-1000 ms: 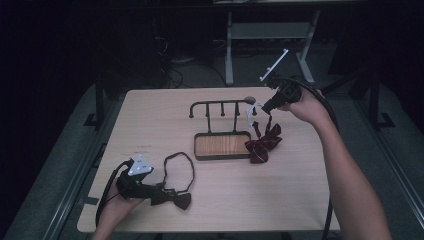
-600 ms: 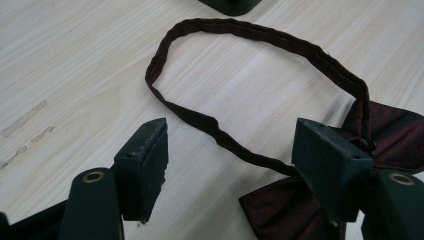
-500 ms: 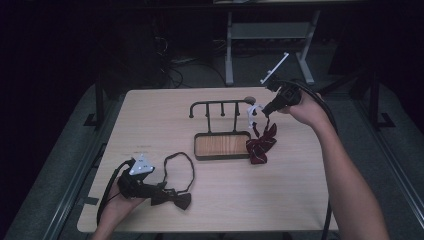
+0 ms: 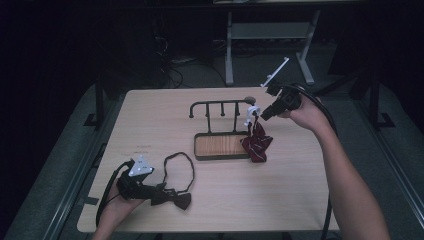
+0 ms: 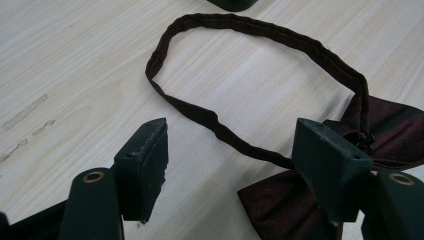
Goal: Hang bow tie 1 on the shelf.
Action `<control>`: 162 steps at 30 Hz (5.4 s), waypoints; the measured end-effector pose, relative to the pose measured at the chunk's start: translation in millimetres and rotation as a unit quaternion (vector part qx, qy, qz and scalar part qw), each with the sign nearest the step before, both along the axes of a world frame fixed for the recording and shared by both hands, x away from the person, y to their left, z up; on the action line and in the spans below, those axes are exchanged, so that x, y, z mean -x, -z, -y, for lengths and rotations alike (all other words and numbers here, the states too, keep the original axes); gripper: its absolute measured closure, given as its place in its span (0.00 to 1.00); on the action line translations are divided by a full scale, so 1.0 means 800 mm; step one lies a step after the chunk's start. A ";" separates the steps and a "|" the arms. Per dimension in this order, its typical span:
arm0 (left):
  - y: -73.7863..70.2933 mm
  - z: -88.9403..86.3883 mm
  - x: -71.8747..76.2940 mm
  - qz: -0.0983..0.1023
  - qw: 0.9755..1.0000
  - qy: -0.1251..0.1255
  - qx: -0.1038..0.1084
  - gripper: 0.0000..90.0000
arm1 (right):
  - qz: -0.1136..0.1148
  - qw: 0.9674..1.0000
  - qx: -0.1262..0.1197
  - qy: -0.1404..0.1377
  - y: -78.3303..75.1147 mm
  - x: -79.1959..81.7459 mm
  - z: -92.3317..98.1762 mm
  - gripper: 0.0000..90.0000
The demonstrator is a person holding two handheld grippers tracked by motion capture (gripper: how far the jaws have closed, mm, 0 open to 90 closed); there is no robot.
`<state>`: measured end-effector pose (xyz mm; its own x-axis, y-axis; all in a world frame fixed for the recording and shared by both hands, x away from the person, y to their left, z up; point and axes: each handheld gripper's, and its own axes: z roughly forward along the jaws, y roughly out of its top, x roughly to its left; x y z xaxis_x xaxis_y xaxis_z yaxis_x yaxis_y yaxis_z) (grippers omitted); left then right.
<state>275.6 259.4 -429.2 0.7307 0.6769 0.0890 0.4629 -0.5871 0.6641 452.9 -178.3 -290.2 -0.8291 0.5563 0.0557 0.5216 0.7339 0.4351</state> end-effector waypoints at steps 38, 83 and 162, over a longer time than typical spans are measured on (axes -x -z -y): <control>0.002 0.003 0.003 -0.006 1.000 0.002 -0.005 0.35 | -0.023 0.998 -0.045 -0.026 0.070 0.072 0.030 0.58; -0.004 0.010 -0.008 -0.010 1.000 0.019 -0.009 0.37 | -0.023 0.996 -0.076 -0.030 0.144 0.142 0.043 0.47; 0.018 0.031 -0.124 -0.107 0.990 -0.030 -0.083 0.89 | 0.003 0.996 -0.093 -0.013 0.151 0.165 0.054 0.39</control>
<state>375.2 234.5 -443.5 0.7042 0.7082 0.0496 0.6200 -0.6475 0.4432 320.8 -221.5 -411.0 -0.8440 0.5150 0.1499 0.5000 0.6542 0.5675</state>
